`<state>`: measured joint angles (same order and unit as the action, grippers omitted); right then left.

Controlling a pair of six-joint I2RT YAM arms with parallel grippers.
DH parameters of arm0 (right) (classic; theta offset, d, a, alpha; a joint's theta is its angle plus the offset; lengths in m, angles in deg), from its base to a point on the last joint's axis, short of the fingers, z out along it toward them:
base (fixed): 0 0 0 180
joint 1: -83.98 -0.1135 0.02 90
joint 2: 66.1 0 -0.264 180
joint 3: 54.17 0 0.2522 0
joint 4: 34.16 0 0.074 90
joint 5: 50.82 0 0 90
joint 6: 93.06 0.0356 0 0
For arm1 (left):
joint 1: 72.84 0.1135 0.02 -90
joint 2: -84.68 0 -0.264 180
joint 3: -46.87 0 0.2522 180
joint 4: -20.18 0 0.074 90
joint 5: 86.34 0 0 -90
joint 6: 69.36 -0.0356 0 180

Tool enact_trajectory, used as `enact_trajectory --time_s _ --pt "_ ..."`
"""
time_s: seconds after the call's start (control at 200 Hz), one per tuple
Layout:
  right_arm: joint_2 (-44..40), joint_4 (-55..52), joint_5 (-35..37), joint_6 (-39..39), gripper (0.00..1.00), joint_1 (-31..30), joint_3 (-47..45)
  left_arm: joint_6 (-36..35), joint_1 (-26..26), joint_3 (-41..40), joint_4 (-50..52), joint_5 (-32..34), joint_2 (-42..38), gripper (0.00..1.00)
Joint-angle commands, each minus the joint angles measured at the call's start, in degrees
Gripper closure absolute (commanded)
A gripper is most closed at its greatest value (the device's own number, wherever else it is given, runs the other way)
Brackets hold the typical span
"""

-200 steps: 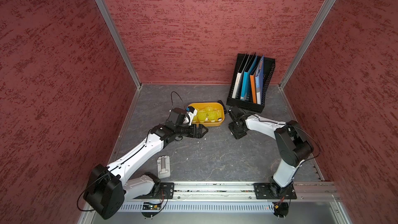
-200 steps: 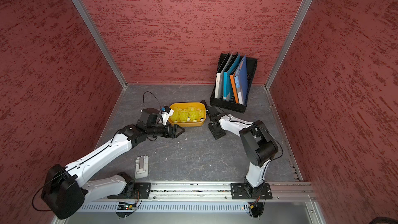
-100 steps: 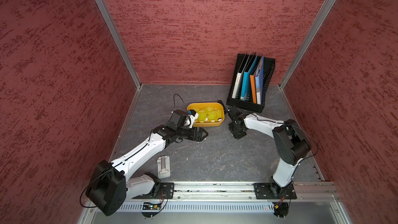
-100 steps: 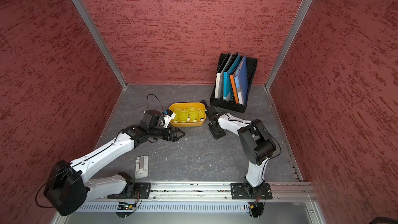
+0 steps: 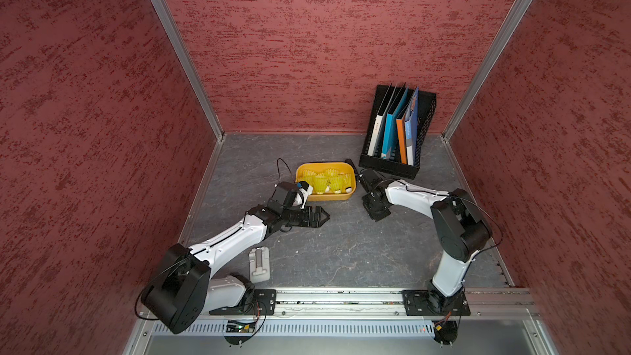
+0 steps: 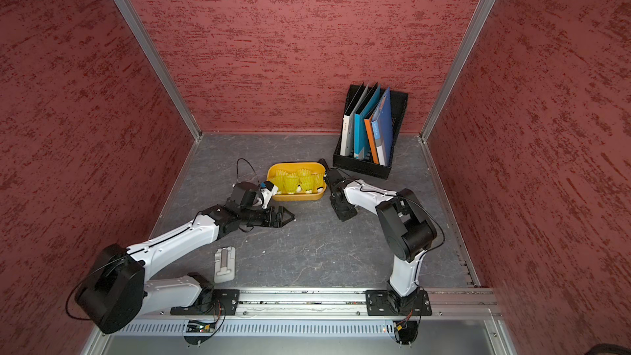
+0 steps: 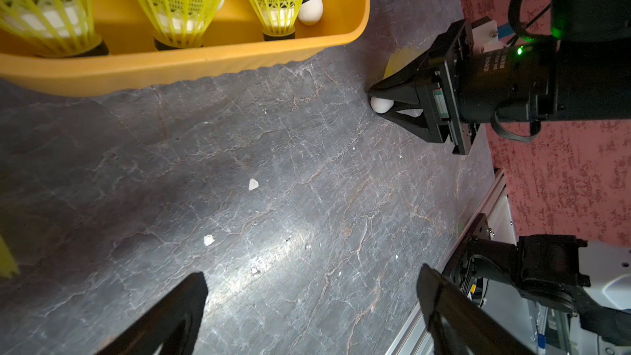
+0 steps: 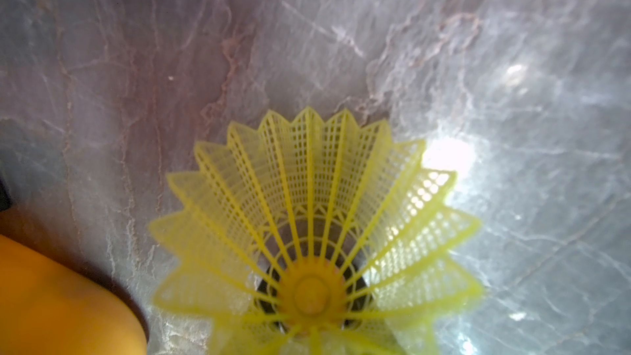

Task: Put the shuttlecocks into the storage box
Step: Pick up the shuttlecock at the center of the board, then place the shuttlecock in the storage box.

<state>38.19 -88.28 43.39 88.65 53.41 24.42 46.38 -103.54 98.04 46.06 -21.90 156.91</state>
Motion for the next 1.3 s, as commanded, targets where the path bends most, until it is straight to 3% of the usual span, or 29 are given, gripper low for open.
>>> enact_trajectory --time_s 0.0,0.205,0.431,0.586,0.782,1.037,1.297 --pt "1.54 1.89 -0.33 -0.24 0.84 -0.8 -0.58 3.82 0.26 -0.83 -5.32 -1.02 0.72 0.0" --pt "-0.15 0.91 1.51 -3.06 0.89 -1.47 -0.07 5.71 0.42 -0.94 -6.31 -1.07 0.22 0.0" --pt "-5.15 -3.0 7.77 -12.97 0.9 -3.33 3.97 8.29 0.98 -0.07 -4.9 0.39 -1.77 0.0" --pt "-8.95 -3.36 12.27 -24.18 0.91 -5.34 7.59 9.73 3.69 2.6 -1.45 0.79 -3.41 0.0" --pt "-8.43 1.87 13.19 -42.45 0.91 -6.06 13.93 9.38 11.08 8.93 4.33 -2.2 -2.6 0.0" --pt "0.61 5.03 4.69 -62.75 0.9 -5.96 27.74 5.82 16.15 20.0 12.03 -4.66 4.6 0.0" --pt "11.68 0.96 -3.24 -68.47 0.9 -5.38 40.61 4.8 16.91 28.28 14.48 -4.47 12.84 0.0"
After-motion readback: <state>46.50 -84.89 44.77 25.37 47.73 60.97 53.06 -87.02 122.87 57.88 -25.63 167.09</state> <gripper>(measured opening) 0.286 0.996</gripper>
